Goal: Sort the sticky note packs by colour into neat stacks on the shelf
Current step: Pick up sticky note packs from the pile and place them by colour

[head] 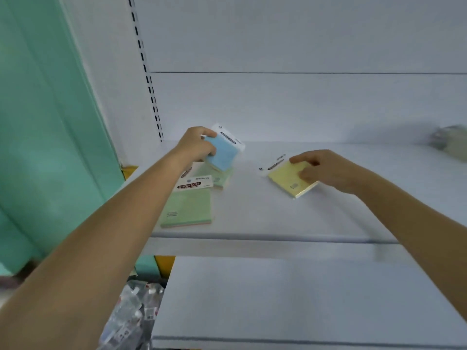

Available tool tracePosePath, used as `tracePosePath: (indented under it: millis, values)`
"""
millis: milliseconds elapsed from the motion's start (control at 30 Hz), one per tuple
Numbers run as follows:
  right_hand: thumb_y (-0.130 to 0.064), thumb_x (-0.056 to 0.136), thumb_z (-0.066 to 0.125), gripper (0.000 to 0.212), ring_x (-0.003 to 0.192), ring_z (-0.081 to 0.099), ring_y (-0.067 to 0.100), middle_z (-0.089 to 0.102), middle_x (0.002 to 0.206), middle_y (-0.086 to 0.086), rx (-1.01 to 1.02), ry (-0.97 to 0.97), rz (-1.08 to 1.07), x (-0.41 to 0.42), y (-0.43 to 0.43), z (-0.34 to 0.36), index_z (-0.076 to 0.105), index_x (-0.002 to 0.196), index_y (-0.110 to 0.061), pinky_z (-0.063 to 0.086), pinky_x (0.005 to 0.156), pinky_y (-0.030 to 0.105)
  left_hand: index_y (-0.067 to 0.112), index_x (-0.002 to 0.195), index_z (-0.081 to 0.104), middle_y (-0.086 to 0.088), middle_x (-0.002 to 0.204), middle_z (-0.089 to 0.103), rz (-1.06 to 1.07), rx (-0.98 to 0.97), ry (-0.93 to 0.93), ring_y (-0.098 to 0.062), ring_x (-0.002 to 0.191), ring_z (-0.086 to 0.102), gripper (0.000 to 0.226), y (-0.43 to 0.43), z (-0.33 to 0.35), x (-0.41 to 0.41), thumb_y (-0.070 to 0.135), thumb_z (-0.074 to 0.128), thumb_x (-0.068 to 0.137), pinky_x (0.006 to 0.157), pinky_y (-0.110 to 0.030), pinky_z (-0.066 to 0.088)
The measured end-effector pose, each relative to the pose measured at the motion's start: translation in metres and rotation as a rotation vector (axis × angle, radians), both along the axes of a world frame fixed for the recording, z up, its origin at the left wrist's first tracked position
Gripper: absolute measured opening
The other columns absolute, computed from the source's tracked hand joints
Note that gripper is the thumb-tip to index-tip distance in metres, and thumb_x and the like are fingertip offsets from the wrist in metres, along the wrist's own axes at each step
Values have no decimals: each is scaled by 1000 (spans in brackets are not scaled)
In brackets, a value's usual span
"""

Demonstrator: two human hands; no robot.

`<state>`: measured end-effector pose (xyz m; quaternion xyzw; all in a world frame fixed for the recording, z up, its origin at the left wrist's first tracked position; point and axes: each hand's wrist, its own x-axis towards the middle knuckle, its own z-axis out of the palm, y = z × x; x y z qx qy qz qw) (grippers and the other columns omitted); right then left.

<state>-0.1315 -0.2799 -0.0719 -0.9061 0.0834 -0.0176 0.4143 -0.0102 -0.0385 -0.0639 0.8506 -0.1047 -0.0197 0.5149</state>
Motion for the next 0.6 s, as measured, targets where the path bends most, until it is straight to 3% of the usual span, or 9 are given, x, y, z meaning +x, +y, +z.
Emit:
tracePosePath:
  millis: [100,267,367,500,600]
  values:
    - [2,85,46,42,96,48,20,51,113,6,45,-66,-118,-9,-7,1,61,117,-20,37,84,26,8,119,58,-9,106,45,-8,-92,-13,-22,92,49,40,-12,3,-8,-4,54,81,63,-19,47]
    - [4,85,47,41,91,47,20,51,106,3,169,-211,-302,-26,-27,-2,61,118,-14,38,63,18,10,115,59,-2,90,46,-46,-172,21,-15,81,49,37,-42,-3,-23,-3,57,80,57,-18,44]
    - [4,85,47,40,87,46,20,50,108,4,219,-276,-399,-41,-47,-6,61,118,-14,36,58,16,16,106,56,-7,97,45,-120,-186,42,-20,86,50,34,-66,-4,-33,-5,57,78,61,-22,46]
    - [4,86,45,42,62,42,11,50,107,2,182,-334,-457,-67,-80,-8,61,118,-16,32,38,4,11,122,54,-8,100,43,-175,-188,32,-21,90,48,46,-106,0,-46,-6,56,80,63,-23,45]
    - [6,86,43,44,62,43,8,50,106,2,171,-347,-480,-93,-114,-7,59,120,-15,33,39,8,9,129,50,-1,91,42,-200,-204,21,-20,91,46,50,-147,6,-64,-6,54,81,61,-19,44]
